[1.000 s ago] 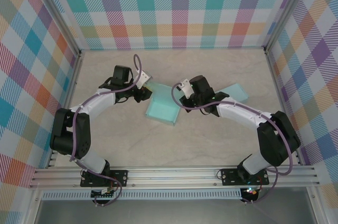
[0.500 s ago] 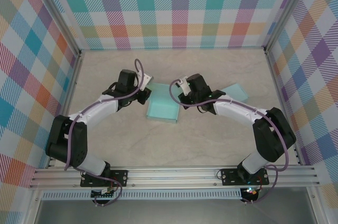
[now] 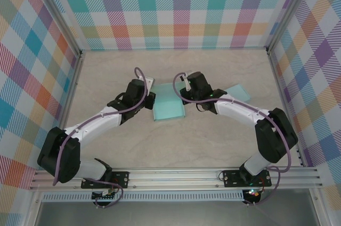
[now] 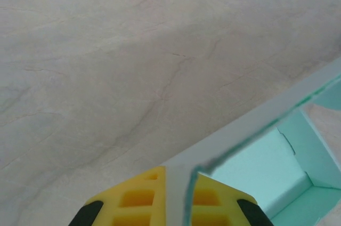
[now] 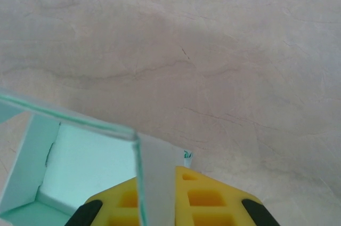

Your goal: Fold the paper box

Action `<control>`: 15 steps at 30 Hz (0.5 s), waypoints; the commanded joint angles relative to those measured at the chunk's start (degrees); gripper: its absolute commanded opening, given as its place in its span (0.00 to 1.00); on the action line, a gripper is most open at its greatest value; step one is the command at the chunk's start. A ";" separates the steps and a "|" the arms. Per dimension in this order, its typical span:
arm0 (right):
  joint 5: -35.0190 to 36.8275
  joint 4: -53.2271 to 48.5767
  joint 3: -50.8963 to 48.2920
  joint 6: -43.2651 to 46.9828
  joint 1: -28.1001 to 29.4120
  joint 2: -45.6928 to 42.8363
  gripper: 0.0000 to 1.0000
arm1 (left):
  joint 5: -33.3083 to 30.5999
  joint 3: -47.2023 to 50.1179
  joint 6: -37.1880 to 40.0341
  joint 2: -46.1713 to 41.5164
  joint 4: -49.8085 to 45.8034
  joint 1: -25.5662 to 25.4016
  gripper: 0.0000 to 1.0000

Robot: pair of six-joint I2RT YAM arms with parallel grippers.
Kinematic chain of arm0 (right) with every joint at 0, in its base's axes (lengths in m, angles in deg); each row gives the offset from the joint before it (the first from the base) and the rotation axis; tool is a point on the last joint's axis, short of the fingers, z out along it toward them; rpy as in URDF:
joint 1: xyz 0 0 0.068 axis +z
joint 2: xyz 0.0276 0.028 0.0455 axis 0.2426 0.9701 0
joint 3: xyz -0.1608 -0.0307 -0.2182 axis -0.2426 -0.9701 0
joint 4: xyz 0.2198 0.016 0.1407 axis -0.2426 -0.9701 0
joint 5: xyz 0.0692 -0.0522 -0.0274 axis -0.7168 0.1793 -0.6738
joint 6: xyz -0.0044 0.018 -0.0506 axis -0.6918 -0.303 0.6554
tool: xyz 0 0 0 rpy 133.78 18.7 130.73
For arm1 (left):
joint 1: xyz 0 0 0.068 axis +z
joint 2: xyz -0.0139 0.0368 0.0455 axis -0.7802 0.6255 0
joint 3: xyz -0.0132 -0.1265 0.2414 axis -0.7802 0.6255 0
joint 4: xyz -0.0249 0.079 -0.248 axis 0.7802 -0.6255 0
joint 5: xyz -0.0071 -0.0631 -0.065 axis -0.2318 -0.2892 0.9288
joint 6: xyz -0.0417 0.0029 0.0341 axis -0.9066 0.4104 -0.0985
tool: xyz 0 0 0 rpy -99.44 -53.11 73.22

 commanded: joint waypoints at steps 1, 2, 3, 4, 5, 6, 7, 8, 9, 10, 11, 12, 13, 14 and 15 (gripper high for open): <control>2.10 0.59 1.01 -4.73 1.06 2.09 0.08 | -8.15 -0.25 -8.79 1.31 4.30 -1.16 0.10; 2.97 0.73 1.05 -5.08 1.35 2.34 0.07 | -9.61 -0.64 -10.78 1.87 4.13 -1.43 0.13; 3.68 0.84 1.19 -5.42 1.69 2.59 0.06 | -10.53 -1.13 -12.37 2.33 3.89 -1.67 0.16; 4.27 0.99 1.06 -5.51 1.76 2.68 0.06 | -11.36 -1.55 -13.57 2.72 3.49 -1.85 0.17; 4.79 1.24 1.06 -5.64 1.93 2.73 0.06 | -12.36 -2.08 -15.08 3.17 2.75 -2.19 0.18; 5.01 1.29 1.06 -5.56 1.98 2.80 0.05 | -13.16 -2.64 -16.09 3.51 1.73 -2.40 0.19; 5.28 1.45 1.06 -5.49 2.03 2.82 0.05 | -14.07 -3.07 -16.82 3.73 0.81 -2.58 0.19; 5.64 1.47 1.10 -5.39 2.03 2.87 0.05 | -14.91 -3.58 -17.62 4.03 -0.28 -2.76 0.20; 6.02 1.23 1.21 -5.15 1.94 2.91 0.05 | -15.48 -3.84 -18.32 4.29 -1.51 -2.86 0.21; 6.27 1.24 1.28 -4.86 2.03 2.83 0.05 | -15.74 -3.98 -18.67 4.43 -2.37 -2.94 0.22; 6.69 1.14 1.37 -4.56 1.94 2.76 0.05 | -16.55 -4.03 -19.12 4.37 -3.29 -2.99 0.24; 6.97 1.12 1.53 -4.22 1.93 2.55 0.05 | -17.32 -3.87 -19.54 4.17 -4.05 -2.99 0.24; 7.15 1.11 1.58 -3.87 1.93 2.48 0.05 | -17.64 -3.64 -19.86 3.92 -4.47 -3.03 0.25; 7.27 0.96 1.72 -3.55 1.95 2.36 0.05 | -17.97 -3.35 -20.05 3.64 -4.87 -3.04 0.25; 7.37 0.94 1.84 -3.32 2.03 2.33 0.05 | -18.10 -3.01 -20.08 3.29 -5.10 -3.03 0.25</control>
